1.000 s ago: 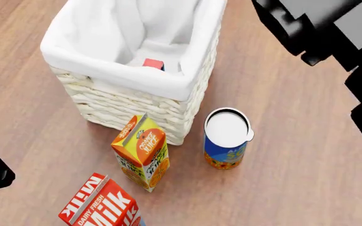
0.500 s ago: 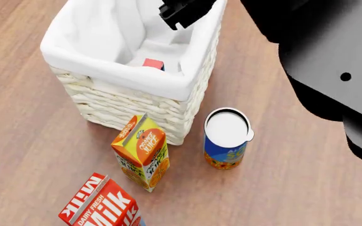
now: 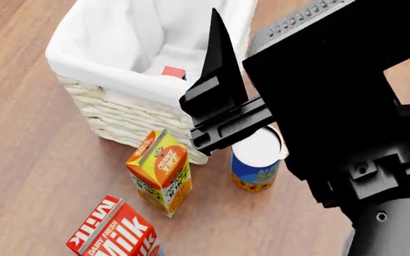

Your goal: Pick up the butter and put it in the basket.

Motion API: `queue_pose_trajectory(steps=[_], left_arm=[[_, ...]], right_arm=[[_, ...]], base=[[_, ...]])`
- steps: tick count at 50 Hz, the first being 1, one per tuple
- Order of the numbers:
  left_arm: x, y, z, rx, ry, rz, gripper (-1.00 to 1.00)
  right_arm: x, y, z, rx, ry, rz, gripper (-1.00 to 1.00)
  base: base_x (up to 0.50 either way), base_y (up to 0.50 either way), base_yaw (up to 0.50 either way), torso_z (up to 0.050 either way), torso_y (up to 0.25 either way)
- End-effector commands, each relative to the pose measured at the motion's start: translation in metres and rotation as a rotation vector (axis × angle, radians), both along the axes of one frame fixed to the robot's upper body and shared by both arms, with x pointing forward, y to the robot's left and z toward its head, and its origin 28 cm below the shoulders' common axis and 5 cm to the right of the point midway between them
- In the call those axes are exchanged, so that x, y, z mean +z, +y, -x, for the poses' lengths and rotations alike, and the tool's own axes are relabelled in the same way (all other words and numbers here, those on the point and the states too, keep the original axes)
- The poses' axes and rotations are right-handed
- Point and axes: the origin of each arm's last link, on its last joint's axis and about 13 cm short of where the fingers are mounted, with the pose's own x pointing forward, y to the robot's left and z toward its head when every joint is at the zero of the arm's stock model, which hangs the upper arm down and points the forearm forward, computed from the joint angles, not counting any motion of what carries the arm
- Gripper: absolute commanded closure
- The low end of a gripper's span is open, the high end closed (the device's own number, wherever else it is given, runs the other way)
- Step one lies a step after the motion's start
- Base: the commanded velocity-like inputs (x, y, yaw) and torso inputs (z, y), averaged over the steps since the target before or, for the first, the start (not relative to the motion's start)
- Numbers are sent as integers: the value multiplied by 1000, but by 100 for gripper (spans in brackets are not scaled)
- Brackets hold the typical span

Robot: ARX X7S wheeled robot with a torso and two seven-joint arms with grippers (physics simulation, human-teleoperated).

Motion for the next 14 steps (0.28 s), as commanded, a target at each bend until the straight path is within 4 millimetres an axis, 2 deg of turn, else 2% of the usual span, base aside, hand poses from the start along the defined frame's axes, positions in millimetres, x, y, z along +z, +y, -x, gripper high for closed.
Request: queue_pose_trajectory(steps=[1,9,14], left_arm=[[11,10,8,14,-90,-1,-100],[15,11,18,8,-115,2,-100],[17,11,25,-23,-126,7,-100]], right_arm=[[-24,3,37,0,-41,-12,-100],[-46,5,54,-6,-59,-46,-100],[-54,11,56,-3,-76,-26,-100]], base=[[0,0,0,0,0],[0,0,0,0,0],[0,0,0,0,0]])
